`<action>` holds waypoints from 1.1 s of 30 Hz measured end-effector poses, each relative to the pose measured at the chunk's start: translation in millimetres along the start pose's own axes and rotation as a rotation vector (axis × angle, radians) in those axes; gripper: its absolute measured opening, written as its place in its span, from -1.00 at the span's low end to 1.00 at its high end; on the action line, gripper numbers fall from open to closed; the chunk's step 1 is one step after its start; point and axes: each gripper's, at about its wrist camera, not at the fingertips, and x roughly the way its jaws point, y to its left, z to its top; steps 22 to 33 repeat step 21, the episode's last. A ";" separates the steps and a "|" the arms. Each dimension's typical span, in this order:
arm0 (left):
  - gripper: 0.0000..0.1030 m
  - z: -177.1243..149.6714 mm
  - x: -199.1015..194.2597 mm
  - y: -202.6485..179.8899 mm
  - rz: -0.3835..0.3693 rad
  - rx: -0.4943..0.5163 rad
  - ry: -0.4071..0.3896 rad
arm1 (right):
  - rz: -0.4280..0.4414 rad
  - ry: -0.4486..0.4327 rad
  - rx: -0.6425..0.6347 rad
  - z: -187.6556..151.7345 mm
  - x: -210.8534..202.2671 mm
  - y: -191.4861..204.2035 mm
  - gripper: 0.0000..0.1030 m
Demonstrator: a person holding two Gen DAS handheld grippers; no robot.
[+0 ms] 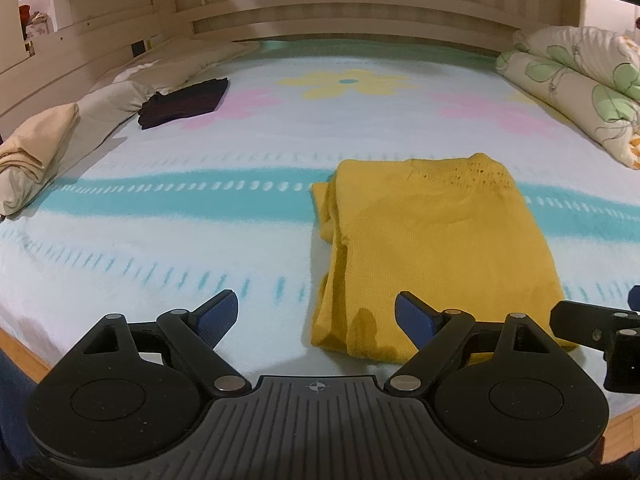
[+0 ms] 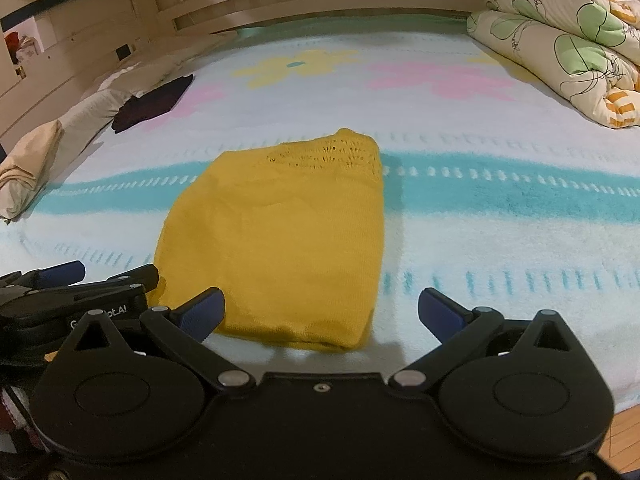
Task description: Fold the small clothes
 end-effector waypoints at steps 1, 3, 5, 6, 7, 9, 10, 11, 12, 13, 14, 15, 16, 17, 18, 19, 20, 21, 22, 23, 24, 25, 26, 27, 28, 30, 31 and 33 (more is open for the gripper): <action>0.67 -0.3 0.3 -0.2 0.002 0.000 0.003 | -0.001 0.000 -0.001 -0.1 0.1 0.2 0.99; 0.67 -0.4 0.3 0.6 0.001 -0.005 0.004 | -0.002 0.000 -0.004 0.4 0.6 0.4 0.99; 0.67 -0.5 -0.4 1.1 0.002 -0.003 0.003 | -0.004 0.001 -0.004 0.0 1.1 0.5 0.99; 0.67 -0.5 -0.7 1.2 0.002 0.000 0.001 | -0.005 0.002 -0.004 -0.1 1.5 0.3 0.99; 0.67 -0.4 -1.3 0.6 0.003 0.001 -0.002 | -0.007 0.003 -0.004 -0.2 1.8 0.0 0.99; 0.67 -0.2 -2.5 0.4 0.002 0.003 -0.008 | -0.012 0.004 -0.006 -0.5 2.3 -0.3 0.99; 0.67 -0.3 -2.9 0.4 0.000 0.004 -0.010 | -0.014 0.006 -0.006 -0.8 2.8 -0.3 0.99; 0.67 -0.4 -3.4 0.5 -0.001 0.005 -0.012 | -0.017 0.007 -0.007 -0.8 3.2 -0.2 0.99; 0.67 -0.6 -3.6 1.1 -0.003 0.006 -0.014 | -0.018 0.009 -0.009 -0.7 3.8 0.1 0.99; 0.67 -1.2 -3.8 1.1 -0.006 0.006 -0.013 | -0.021 0.011 -0.010 -1.0 4.4 0.4 0.99; 0.67 -1.4 -3.7 1.9 -0.007 0.004 -0.011 | -0.023 0.012 -0.011 -1.1 4.5 0.9 0.99; 0.67 -1.5 -3.4 3.3 -0.010 0.000 -0.007 | -0.025 0.013 -0.013 -1.1 4.9 0.8 0.99; 0.67 -1.6 -3.4 4.3 -0.012 -0.003 -0.004 | -0.030 0.013 -0.015 -1.3 5.2 1.1 0.99; 0.67 -2.0 -3.5 5.2 -0.012 -0.007 -0.002 | -0.034 0.013 -0.015 -1.4 5.6 0.9 0.99; 0.67 -2.3 -3.4 6.3 -0.015 -0.011 0.001 | -0.036 0.014 -0.015 -1.4 5.9 0.5 0.99; 0.67 -2.3 -3.1 7.5 -0.017 -0.013 0.004 | -0.037 0.015 -0.014 -1.6 6.0 0.2 0.99; 0.67 -2.2 -2.6 9.0 -0.018 -0.015 0.007 | -0.039 0.015 -0.013 -1.7 6.1 -0.2 0.99; 0.67 -2.3 -2.5 10.3 -0.019 -0.016 0.009 | -0.043 0.015 -0.014 -1.6 6.3 -0.3 0.99; 0.67 -2.3 -2.5 10.3 -0.019 -0.016 0.009 | -0.043 0.015 -0.014 -1.6 6.3 -0.3 0.99; 0.67 -2.3 -2.5 10.3 -0.019 -0.016 0.009 | -0.043 0.015 -0.014 -1.6 6.3 -0.3 0.99; 0.67 -2.3 -2.5 10.3 -0.019 -0.016 0.009 | -0.043 0.015 -0.014 -1.6 6.3 -0.3 0.99; 0.67 -2.3 -2.5 10.3 -0.019 -0.016 0.009 | -0.043 0.015 -0.014 -1.6 6.3 -0.3 0.99; 0.67 -2.3 -2.5 10.3 -0.019 -0.016 0.009 | -0.043 0.015 -0.014 -1.6 6.3 -0.3 0.99; 0.67 -2.3 -2.5 10.3 -0.019 -0.016 0.009 | -0.043 0.015 -0.014 -1.6 6.3 -0.3 0.99; 0.67 -2.3 -2.5 10.3 -0.019 -0.016 0.009 | -0.043 0.015 -0.014 -1.6 6.3 -0.3 0.99; 0.67 -2.3 -2.5 10.3 -0.019 -0.016 0.009 | -0.043 0.015 -0.014 -1.6 6.3 -0.3 0.99; 0.67 -2.3 -2.5 10.3 -0.019 -0.016 0.009 | -0.043 0.015 -0.014 -1.6 6.3 -0.3 0.99; 0.67 -2.3 -2.5 10.3 -0.019 -0.016 0.009 | -0.043 0.015 -0.014 -1.6 6.3 -0.3 0.99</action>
